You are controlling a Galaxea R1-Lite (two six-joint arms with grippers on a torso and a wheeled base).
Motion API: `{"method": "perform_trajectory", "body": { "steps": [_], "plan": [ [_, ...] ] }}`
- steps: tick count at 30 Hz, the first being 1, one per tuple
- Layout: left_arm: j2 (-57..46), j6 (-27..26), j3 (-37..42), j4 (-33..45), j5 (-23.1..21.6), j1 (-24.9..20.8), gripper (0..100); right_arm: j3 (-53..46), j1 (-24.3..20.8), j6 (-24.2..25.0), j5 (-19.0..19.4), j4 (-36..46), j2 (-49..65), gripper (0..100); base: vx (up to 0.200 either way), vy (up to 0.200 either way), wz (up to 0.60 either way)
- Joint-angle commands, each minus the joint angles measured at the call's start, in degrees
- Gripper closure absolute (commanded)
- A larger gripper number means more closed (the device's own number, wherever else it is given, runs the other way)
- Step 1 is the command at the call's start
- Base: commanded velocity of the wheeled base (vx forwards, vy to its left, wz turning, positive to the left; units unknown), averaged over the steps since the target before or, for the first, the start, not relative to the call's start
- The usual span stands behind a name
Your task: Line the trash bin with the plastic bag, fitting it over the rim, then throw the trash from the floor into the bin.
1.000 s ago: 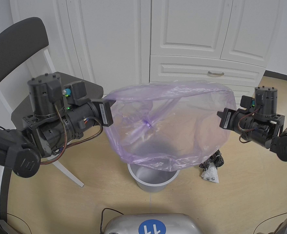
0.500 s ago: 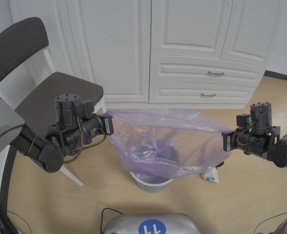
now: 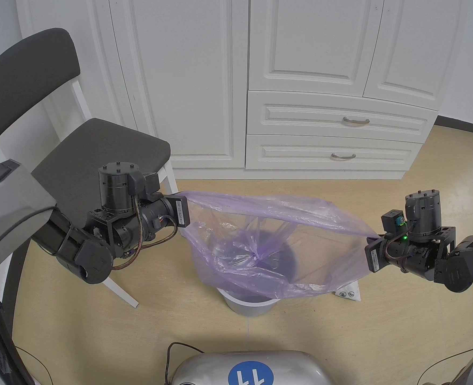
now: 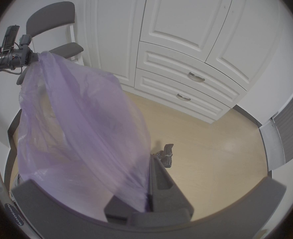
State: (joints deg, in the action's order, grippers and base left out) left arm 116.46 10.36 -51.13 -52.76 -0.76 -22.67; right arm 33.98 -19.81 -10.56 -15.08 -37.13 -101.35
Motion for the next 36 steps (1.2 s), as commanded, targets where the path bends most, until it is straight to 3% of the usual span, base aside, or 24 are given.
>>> {"method": "perform_trajectory", "body": {
  "steps": [1, 4, 7, 10, 13, 16, 21, 27, 30, 35, 36],
  "plan": [
    [1.1, -0.1, -0.2, -1.1, 0.0, 0.3, 100, -0.7, -0.3, 0.1, -0.8, -3.4, -0.7, 100, 0.0, 0.0, 0.0],
    [2.0, 0.0, 1.7, -7.7, -0.6, -0.2, 100, -3.7, -3.0, 0.1, -1.2, -15.2, -3.4, 100, 0.0, 0.0, 0.0],
    [2.5, 0.1, 2.2, -8.9, -0.7, -1.6, 100, -4.8, -4.6, 0.0, -1.2, -18.4, -4.5, 100, 0.0, 0.0, 0.0],
    [2.2, 0.1, 3.7, -10.7, -1.3, -3.0, 100, -3.7, -5.9, -0.3, -1.0, -18.6, -4.6, 100, 0.0, 0.0, 0.0],
    [2.4, 0.0, 6.5, -17.2, -2.5, -5.3, 100, 1.6, -7.9, -2.3, -0.6, -17.2, -5.1, 100, 0.0, 0.0, 0.0],
    [2.8, -0.1, 7.8, -22.7, -2.4, -6.9, 100, 0.8, -8.7, -2.5, -0.3, -17.8, -5.0, 100, 0.0, 0.0, 0.0],
    [2.0, -0.1, 8.7, -24.3, -2.4, -9.0, 100, 0.2, -9.0, -2.4, -0.4, -20.1, -5.7, 100, 0.0, 0.0, 0.0],
    [2.5, -0.2, 7.6, -23.9, -2.4, -7.5, 100, -0.8, -6.9, -3.3, -0.9, -20.3, -4.6, 100, 0.0, 0.0, 0.0],
    [2.5, -0.7, 6.8, -23.0, -2.4, -4.8, 100, -1.1, -4.4, -6.7, -1.4, -20.2, -4.8, 100, 0.0, 0.0, 0.0],
    [2.5, -3.8, 5.3, -21.1, -1.8, -2.0, 100, -0.6, -3.8, -8.3, -6.7, -20.2, -5.7, 100, 0.0, 0.0, 0.0],
    [2.5, -4.9, 4.2, -21.1, -0.2, -1.3, 100, 0.2, -4.2, -8.3, -10.4, -20.9, -6.4, 100, 0.0, 0.0, 0.0]
  ]
}}
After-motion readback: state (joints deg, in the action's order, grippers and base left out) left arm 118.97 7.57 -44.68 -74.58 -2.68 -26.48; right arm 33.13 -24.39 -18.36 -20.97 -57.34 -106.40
